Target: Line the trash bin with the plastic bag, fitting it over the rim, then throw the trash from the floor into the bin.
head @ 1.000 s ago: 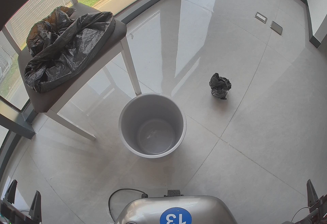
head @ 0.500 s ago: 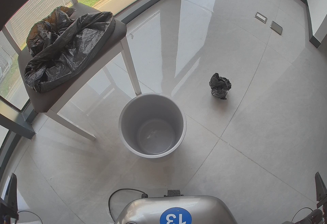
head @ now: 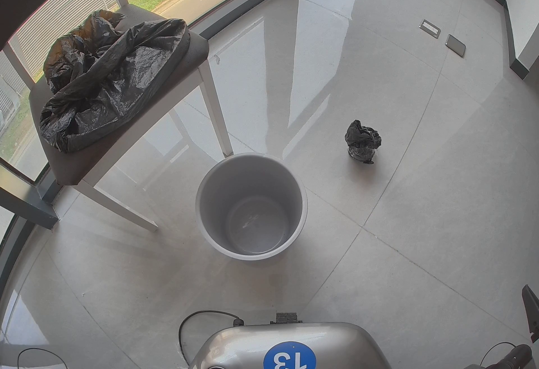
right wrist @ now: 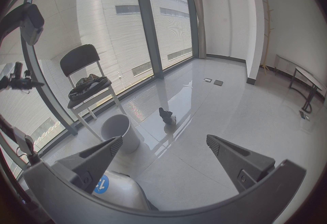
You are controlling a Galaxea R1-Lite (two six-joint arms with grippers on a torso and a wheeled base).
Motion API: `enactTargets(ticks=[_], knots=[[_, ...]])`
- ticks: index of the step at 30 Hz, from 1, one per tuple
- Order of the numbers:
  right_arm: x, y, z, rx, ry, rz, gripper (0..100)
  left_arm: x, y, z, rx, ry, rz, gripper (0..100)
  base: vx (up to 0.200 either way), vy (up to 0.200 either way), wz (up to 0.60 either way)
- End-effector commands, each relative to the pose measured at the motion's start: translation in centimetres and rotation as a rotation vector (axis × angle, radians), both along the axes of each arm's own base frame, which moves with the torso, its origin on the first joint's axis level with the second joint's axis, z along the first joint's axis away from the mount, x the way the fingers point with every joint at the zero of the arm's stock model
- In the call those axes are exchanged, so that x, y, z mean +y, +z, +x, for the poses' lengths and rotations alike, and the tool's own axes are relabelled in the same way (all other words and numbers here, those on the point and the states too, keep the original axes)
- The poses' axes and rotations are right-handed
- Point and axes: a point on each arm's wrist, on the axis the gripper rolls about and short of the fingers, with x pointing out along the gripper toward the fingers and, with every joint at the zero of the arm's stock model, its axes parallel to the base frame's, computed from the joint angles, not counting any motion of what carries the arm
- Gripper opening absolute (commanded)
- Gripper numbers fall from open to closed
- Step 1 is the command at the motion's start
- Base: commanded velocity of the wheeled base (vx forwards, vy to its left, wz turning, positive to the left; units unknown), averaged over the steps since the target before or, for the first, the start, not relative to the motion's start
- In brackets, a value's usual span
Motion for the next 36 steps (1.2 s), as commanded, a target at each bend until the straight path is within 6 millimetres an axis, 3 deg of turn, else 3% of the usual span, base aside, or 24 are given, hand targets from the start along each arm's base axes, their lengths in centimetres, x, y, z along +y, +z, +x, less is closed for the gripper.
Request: enactTargets(ticks=[1,10,21,26,36], knots=[[0.0,1.8,0.7,0.054,0.071,-0.052,100,-1.6,3.8,10.6,0.308,-0.038,0.071,100,0.0,0.0,0.0],[0.0,1.4,0.7,0.062,0.076,-0.054,100,-0.7,2.5,15.1,0.357,0.082,-0.029,100,0.0,0.0,0.0],[0.1,1.6,0.7,0.059,0.107,-0.053,100,1.8,2.3,17.4,0.319,0.23,-0.079,100,0.0,0.0,0.0],[0.1,1.6,0.7,0.055,0.11,-0.052,100,1.9,2.0,18.1,0.313,0.239,-0.077,100,0.0,0.0,0.0],[0.1,2.0,0.5,0.036,0.111,-0.053,100,2.7,1.2,21.8,0.274,0.353,-0.107,100,0.0,0.0,0.0]])
